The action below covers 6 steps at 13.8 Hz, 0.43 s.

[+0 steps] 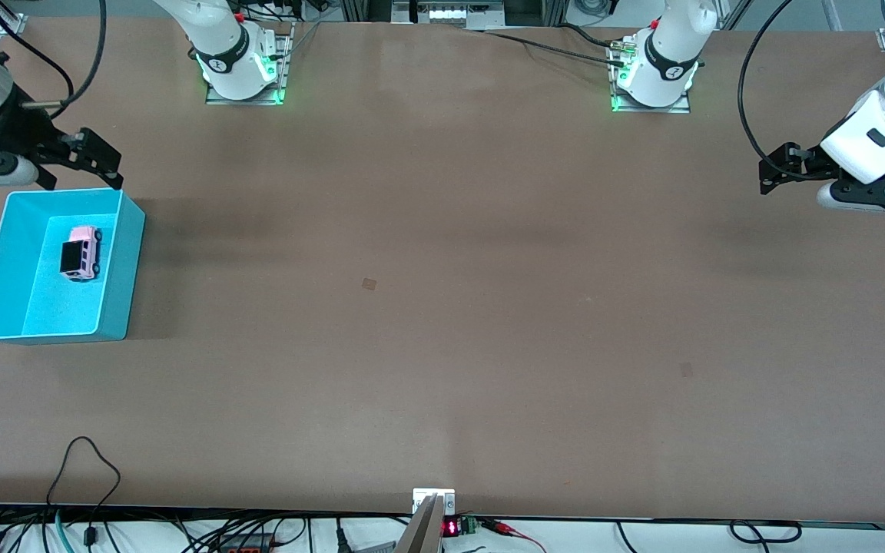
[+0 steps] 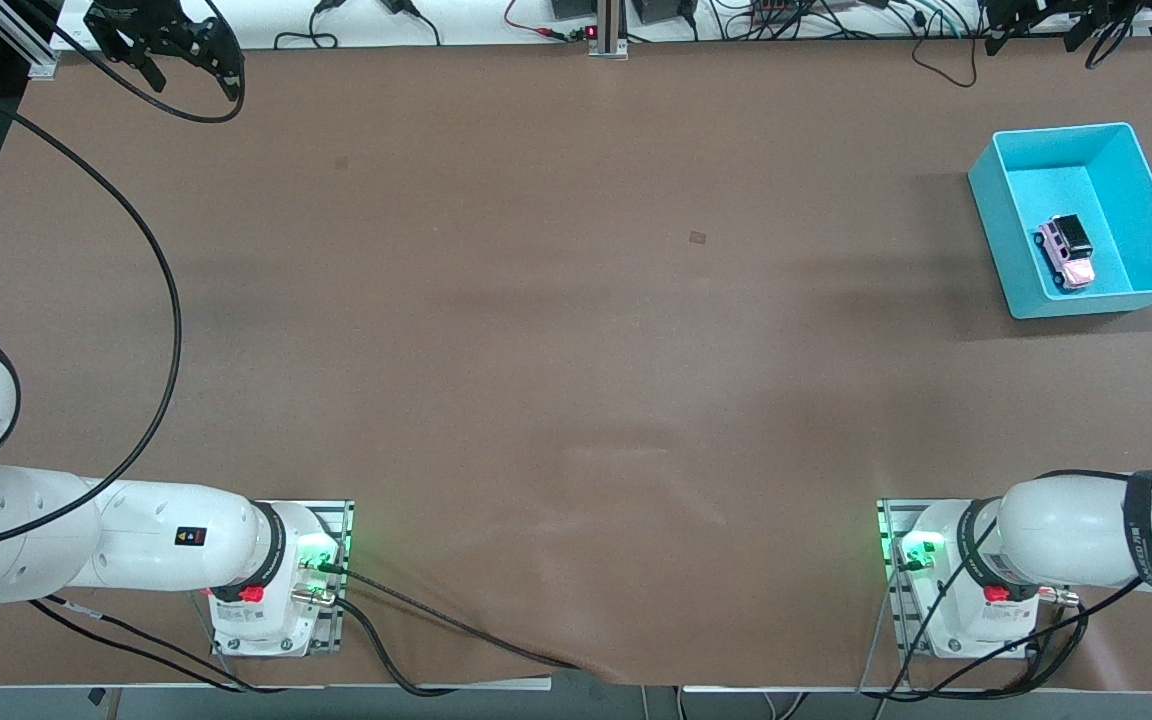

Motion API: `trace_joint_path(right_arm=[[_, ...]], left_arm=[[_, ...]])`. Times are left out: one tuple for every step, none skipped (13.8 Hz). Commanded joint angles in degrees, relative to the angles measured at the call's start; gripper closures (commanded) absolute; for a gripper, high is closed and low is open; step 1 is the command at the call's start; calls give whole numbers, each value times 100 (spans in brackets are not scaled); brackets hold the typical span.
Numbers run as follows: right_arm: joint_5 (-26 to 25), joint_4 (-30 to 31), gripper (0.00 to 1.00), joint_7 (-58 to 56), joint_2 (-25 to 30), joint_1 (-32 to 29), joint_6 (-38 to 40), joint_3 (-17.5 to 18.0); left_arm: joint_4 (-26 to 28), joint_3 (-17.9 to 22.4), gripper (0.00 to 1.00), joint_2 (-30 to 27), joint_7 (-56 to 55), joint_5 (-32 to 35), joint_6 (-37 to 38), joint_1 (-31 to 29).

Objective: Wind and store pink jeep toy

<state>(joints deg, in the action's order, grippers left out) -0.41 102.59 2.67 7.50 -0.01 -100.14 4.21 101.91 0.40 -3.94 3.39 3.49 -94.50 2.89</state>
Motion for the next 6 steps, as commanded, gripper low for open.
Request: trace_joint_path(right_arm=[[68,33,0,32,217,62,143,-34],[68,33,0,66,217,62,135,-34],[68,24,0,32,200,62,109,-34],[85,24,0,66,191,80,117,-34],[103,24,0,75,191,80,117,-34],[103,24,0,75,200,80,126,-34]], left_arm=[[-110,13,0,-10,-49,-67,116,27],[-101,13,0,-10,-49,-67,116,27],[-110,4,0,-10,-49,-67,116,27],[-101,-4,0,-19,-49,-67,125,27],[-110,-74,0,-19,-58,-67,168,27],[-110,-92,0,-10,-58,-67,169,27]])
